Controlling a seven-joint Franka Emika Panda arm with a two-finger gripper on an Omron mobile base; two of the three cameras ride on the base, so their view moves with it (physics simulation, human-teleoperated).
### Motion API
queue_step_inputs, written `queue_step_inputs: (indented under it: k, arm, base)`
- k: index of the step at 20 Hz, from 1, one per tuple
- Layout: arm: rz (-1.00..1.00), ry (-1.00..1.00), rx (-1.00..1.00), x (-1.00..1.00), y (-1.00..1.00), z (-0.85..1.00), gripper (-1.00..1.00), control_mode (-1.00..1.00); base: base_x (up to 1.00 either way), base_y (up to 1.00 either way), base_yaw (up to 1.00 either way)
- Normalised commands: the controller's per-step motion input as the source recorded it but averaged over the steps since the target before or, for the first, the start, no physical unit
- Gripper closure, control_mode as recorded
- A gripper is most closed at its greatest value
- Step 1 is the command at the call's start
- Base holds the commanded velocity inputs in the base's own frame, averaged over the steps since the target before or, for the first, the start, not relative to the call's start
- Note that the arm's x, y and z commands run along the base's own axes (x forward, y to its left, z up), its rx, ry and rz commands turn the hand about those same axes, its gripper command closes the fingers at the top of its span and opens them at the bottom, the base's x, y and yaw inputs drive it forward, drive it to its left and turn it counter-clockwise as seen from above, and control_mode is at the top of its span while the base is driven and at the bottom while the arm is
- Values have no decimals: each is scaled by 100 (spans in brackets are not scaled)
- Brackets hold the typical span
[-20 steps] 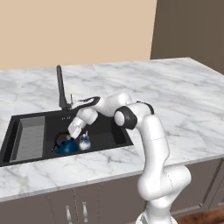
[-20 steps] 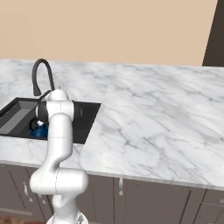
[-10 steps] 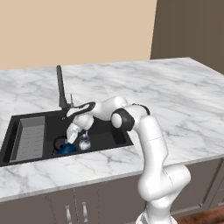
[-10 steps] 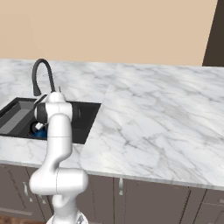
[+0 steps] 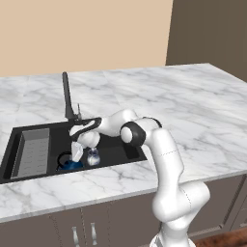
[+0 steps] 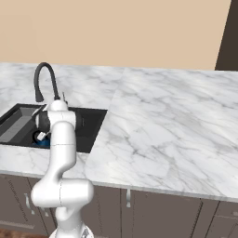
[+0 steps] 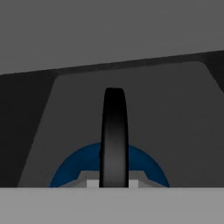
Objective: Open the cabinet, pick the kettle from the cabinet, and place it in the sink.
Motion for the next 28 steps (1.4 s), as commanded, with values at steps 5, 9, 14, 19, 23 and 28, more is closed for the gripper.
queue_step_inputs:
  k: [5, 9, 14, 19, 23, 28]
  arm:
    - [0, -13, 0, 9, 14, -25, 100, -100]
    - [0, -8, 0, 11, 5, -24, 100, -100]
    - [0, -3, 0, 15, 4, -25, 100, -100]
    - [0, 0, 0, -3, 7, -35, 100, -100]
    - [0, 0, -1, -16, 7, -37, 100, -100]
    - [0, 0, -6, -19, 9, -41, -100, -100]
  base:
    - [0, 0, 0]
    - [0, 0, 0]
    - [0, 0, 0]
    - [0, 0, 0]
    - [0, 0, 0]
    - [0, 0, 0]
